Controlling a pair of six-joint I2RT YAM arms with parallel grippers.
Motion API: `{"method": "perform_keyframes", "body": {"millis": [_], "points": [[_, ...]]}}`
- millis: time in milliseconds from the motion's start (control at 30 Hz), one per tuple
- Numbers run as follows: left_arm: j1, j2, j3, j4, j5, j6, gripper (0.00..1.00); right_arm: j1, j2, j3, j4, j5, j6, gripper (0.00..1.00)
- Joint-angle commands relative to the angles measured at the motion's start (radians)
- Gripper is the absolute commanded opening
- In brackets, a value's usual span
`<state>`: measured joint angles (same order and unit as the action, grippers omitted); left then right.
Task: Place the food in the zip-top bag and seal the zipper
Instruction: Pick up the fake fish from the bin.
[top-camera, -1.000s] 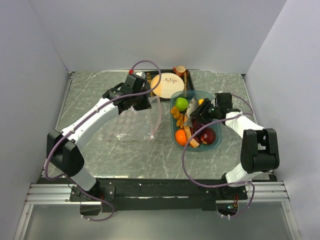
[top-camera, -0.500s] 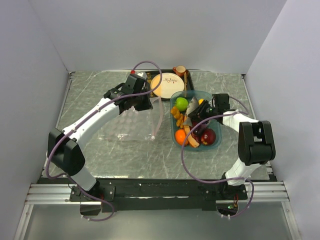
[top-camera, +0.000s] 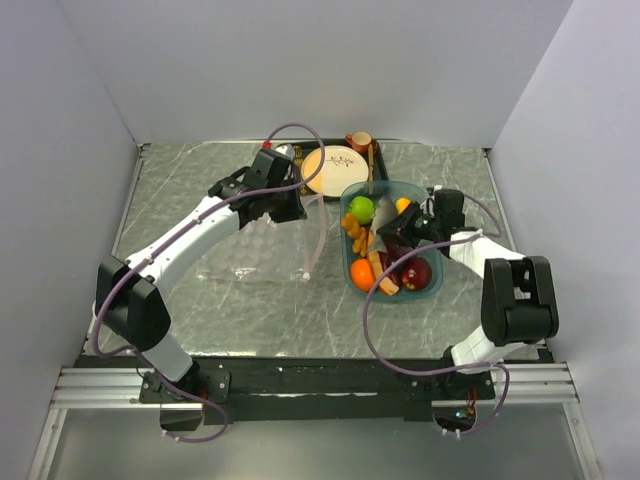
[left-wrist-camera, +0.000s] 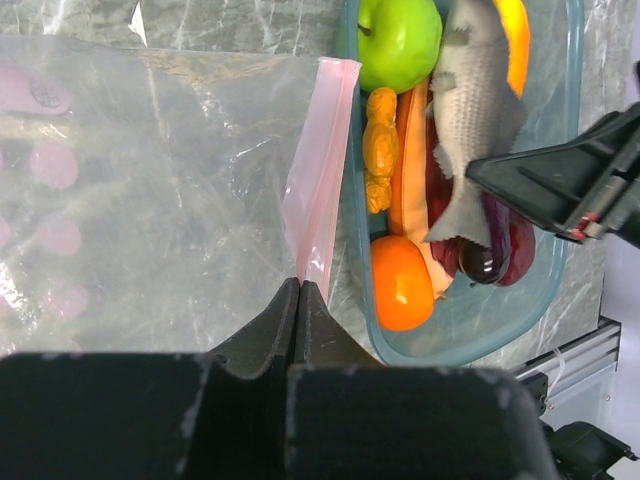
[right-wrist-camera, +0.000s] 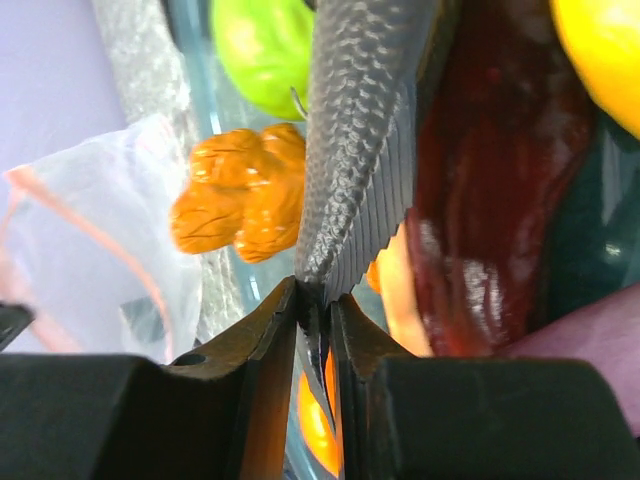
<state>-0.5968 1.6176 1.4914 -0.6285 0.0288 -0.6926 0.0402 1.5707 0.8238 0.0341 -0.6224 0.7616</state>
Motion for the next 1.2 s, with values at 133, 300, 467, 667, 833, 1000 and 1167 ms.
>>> {"method": "perform_keyframes", "body": {"millis": [133,300,467,667,833,1000,1167], "points": [[0.003,-0.013,-0.016,0.039,0.006,0.007,0.01,-0.003,-0.123,0.017,-0.064,0.024,-0.088,0.11],[0.003,-0.016,-0.017,0.044,0.008,0.008,0.01,0.004,-0.233,0.037,-0.184,0.095,-0.188,0.09],[0.003,-0.012,-0.02,0.049,0.011,0.01,0.01,0.018,-0.353,0.064,-0.304,0.076,-0.249,0.09],[0.003,0.011,-0.01,0.044,0.023,0.01,0.01,0.056,-0.396,0.081,-0.353,-0.089,-0.281,0.08],[0.003,0.013,0.0,0.044,0.01,0.016,0.01,0.186,-0.359,0.165,-0.462,-0.12,-0.364,0.08],[0.003,0.027,0.012,0.036,0.009,0.019,0.01,0.236,-0.336,0.19,-0.473,-0.151,-0.398,0.05],[0.003,0.013,-0.011,0.065,0.013,0.013,0.01,0.271,-0.272,0.221,-0.497,-0.184,-0.426,0.05]]}}
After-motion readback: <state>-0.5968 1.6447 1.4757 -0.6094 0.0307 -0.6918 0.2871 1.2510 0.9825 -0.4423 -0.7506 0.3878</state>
